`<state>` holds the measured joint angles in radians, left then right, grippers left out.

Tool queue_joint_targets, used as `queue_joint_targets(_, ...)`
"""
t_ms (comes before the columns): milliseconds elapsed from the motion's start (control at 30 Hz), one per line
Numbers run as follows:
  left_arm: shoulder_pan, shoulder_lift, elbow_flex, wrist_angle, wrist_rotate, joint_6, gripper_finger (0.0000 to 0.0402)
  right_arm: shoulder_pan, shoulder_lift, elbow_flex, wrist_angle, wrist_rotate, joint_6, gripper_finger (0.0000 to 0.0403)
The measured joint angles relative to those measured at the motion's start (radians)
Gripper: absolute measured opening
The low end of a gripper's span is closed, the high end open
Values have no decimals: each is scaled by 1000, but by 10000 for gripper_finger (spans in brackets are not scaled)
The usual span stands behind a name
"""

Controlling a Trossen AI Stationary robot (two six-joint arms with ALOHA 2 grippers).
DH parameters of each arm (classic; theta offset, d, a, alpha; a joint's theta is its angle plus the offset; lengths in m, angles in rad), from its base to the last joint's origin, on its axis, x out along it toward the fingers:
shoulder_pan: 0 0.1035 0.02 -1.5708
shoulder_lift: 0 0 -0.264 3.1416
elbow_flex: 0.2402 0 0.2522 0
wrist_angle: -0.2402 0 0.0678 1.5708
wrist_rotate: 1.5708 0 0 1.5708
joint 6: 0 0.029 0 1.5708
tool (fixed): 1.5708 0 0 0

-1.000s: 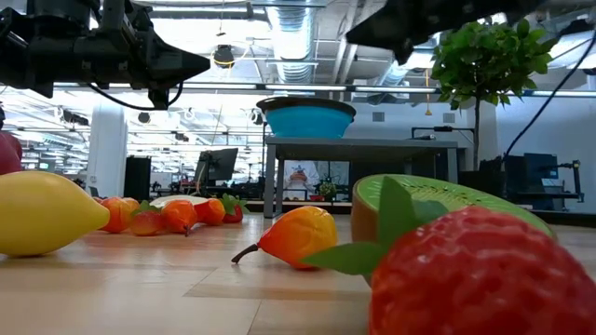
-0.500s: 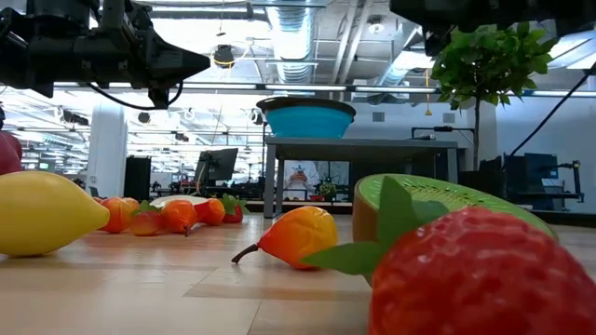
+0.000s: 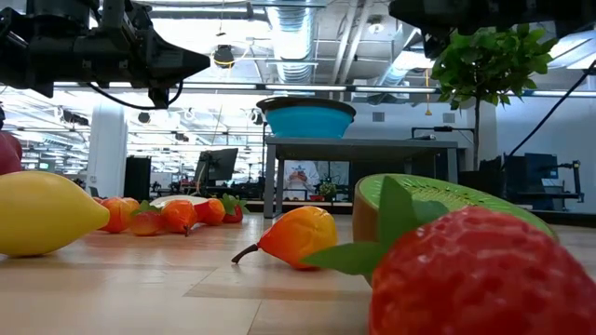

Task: Pick & Place Fruit
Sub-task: Put the strawberry into the strainer bowl

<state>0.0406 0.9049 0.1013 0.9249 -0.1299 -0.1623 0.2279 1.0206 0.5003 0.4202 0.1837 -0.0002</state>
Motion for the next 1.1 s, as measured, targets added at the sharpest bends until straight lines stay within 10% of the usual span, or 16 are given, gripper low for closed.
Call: queue_joint_targets(1100, 0, 0, 0, 5, 4, -94, 1, 8, 0, 1, -12, 0, 0, 0)
